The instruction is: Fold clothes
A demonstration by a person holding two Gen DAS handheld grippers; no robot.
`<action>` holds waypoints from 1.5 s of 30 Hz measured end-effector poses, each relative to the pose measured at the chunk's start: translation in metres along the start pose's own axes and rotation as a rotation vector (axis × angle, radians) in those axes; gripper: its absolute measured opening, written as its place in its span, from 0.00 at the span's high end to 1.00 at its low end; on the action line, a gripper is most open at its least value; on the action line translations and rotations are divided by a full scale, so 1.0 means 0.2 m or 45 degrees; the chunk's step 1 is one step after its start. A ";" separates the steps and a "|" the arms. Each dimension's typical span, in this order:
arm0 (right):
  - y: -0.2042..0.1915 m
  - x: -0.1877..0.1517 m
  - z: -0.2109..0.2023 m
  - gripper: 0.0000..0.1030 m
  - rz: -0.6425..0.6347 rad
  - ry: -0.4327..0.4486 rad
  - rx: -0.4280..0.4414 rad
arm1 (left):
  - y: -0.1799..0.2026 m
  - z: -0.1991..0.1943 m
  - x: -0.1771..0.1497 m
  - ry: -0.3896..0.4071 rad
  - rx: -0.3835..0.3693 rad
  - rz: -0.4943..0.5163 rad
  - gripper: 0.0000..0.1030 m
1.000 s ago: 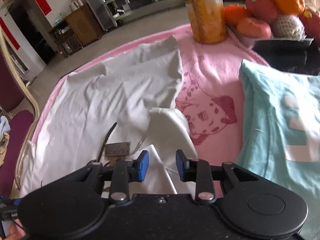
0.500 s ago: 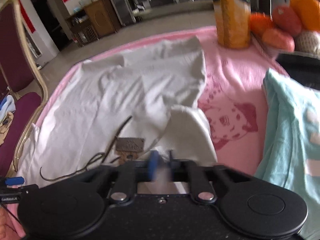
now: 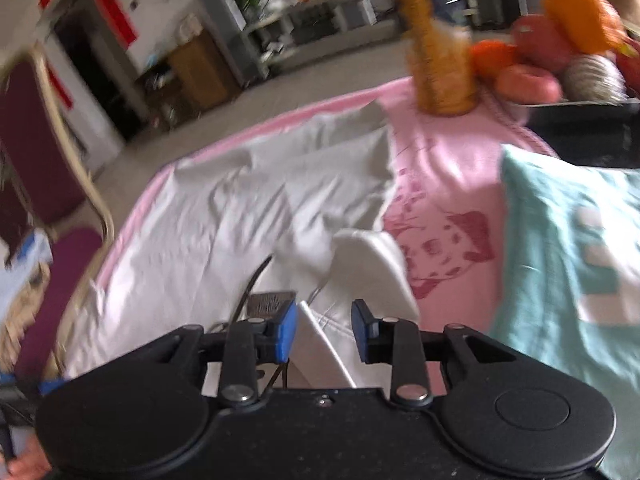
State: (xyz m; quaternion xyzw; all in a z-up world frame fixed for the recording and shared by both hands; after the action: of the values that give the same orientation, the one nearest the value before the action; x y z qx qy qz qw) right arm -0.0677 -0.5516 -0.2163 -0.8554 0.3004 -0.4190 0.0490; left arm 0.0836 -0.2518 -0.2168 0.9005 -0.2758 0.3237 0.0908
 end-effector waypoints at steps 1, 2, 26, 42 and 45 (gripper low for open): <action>-0.02 -0.01 0.03 0.71 -0.036 -0.023 -0.005 | 0.00 0.01 0.00 -0.006 -0.002 -0.004 0.21; -0.04 -0.01 0.07 0.71 -0.070 -0.045 -0.006 | 0.00 0.01 0.00 -0.012 -0.004 -0.009 0.21; 0.55 -0.17 -0.48 0.98 0.509 0.271 -0.702 | 0.14 -0.06 -0.07 0.033 -0.083 0.088 0.21; 0.11 -0.15 -0.35 0.74 0.241 0.227 -0.168 | 0.03 -0.05 -0.05 0.026 -0.024 -0.027 0.25; 0.04 -0.19 -0.18 0.74 0.221 0.045 -0.086 | 0.02 -0.05 -0.06 0.026 -0.023 -0.012 0.33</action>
State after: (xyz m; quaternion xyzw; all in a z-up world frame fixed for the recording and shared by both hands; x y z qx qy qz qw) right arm -0.1160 -0.5301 -0.2222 -0.8199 0.3882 -0.4177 0.0508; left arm 0.0680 -0.2473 -0.2170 0.8976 -0.2736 0.3299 0.1032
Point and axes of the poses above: each gripper's, at about its wrist camera, not at the fingertips, and z roughly the way its jaws point, y to its right, x to its top, the point moved 4 cm from there along z, roughly the way its jaws point, and after that the axes turned 8 degrees about y, right-handed, at the moved point
